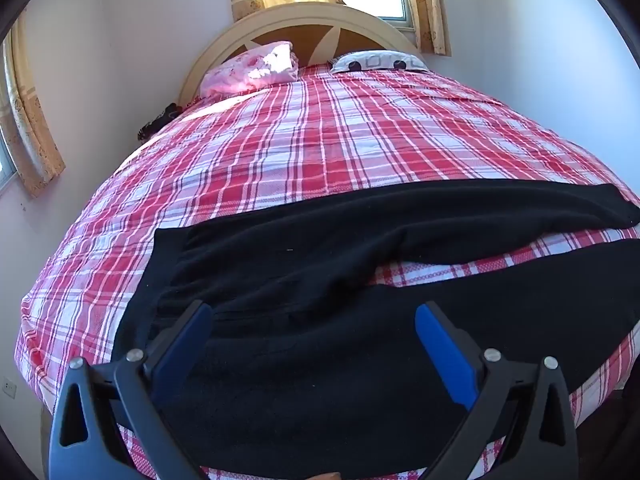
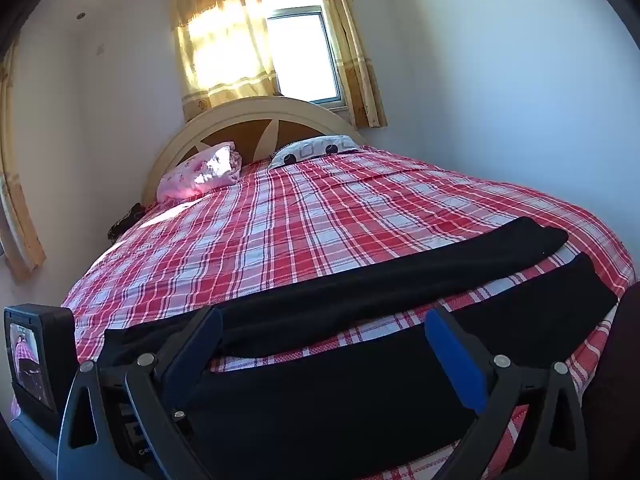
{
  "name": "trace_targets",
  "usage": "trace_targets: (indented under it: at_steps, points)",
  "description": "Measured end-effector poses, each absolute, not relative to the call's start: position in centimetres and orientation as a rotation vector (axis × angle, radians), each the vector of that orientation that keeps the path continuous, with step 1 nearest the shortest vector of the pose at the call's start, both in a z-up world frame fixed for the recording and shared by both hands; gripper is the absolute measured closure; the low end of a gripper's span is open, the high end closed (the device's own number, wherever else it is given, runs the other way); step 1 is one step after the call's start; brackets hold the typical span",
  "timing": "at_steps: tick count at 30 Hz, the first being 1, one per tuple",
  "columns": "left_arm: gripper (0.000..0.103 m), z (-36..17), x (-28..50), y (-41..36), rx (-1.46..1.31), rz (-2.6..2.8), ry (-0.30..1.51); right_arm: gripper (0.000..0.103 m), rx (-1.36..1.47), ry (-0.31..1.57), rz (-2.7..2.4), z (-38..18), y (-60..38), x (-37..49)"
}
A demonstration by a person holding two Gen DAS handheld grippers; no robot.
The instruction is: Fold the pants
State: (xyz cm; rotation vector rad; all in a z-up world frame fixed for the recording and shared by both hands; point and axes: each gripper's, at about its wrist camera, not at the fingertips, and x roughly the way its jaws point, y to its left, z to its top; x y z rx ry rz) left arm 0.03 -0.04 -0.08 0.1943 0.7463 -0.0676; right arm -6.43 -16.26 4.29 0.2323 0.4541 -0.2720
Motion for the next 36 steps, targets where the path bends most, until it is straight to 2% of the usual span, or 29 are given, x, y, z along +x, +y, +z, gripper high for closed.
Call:
trace_targets:
  at_steps: [36]
  points:
    - [0.0,-0.2,0.0,0.5,0.142,-0.087,0.779,0.001,0.252,0.463,-0.272,3.8,-16.6,-6.6]
